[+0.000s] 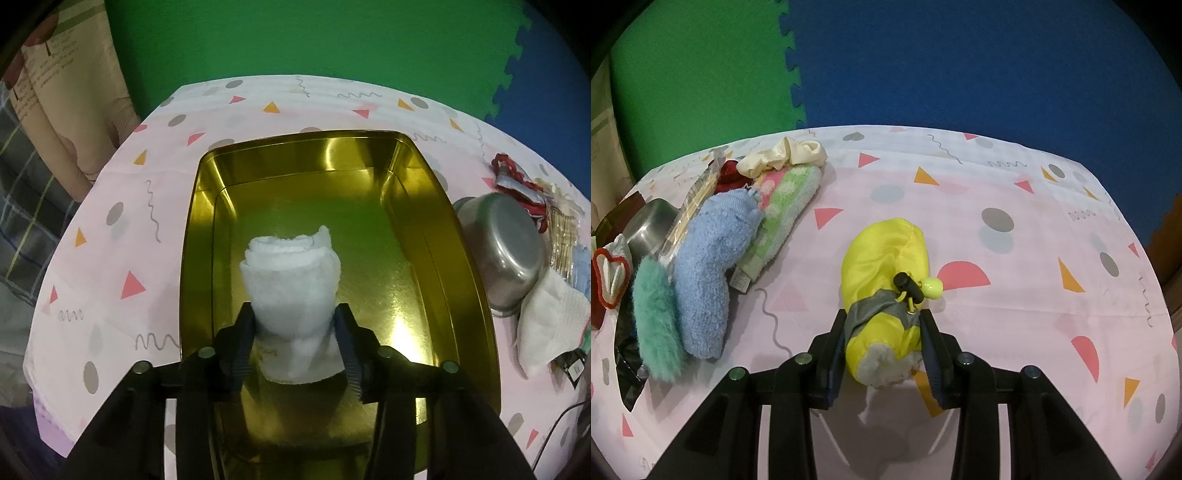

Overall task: Organize soft objects
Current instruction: 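Lower the towel into the gold tin and open the left gripper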

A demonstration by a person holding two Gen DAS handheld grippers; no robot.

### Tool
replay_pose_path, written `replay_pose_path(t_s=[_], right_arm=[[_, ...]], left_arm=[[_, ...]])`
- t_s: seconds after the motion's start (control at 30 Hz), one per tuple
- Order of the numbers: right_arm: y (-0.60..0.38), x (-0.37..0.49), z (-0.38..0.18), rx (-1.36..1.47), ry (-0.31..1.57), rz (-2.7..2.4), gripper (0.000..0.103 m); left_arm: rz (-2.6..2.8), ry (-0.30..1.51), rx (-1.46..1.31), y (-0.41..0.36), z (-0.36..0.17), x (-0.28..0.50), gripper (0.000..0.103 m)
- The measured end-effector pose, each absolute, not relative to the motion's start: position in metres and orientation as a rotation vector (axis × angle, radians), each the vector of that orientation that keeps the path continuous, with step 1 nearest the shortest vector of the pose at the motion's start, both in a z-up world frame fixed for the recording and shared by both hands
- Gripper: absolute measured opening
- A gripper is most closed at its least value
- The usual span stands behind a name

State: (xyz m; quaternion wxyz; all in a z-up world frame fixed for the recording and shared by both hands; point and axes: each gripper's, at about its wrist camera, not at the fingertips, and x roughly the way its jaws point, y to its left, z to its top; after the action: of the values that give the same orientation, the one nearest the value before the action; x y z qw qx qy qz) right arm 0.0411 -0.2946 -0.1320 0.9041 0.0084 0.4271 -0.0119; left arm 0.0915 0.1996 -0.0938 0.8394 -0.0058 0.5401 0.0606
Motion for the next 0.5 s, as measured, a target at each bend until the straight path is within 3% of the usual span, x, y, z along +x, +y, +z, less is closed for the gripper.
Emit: replay_pose_path(t_s=[0.23, 0.5], right_arm=[[-0.293, 0.043, -0.132, 0.009, 0.884, -0.027, 0.038], [-0.292, 0.043, -0.132, -0.006, 0.886, -0.036, 0.038]], left_arm=[[0.139, 1.103, -0.037, 0.203, -0.090, 0.087, 0.060], [0.172, 1.006, -0.071, 0.195, -0.068, 0.062, 0.071]])
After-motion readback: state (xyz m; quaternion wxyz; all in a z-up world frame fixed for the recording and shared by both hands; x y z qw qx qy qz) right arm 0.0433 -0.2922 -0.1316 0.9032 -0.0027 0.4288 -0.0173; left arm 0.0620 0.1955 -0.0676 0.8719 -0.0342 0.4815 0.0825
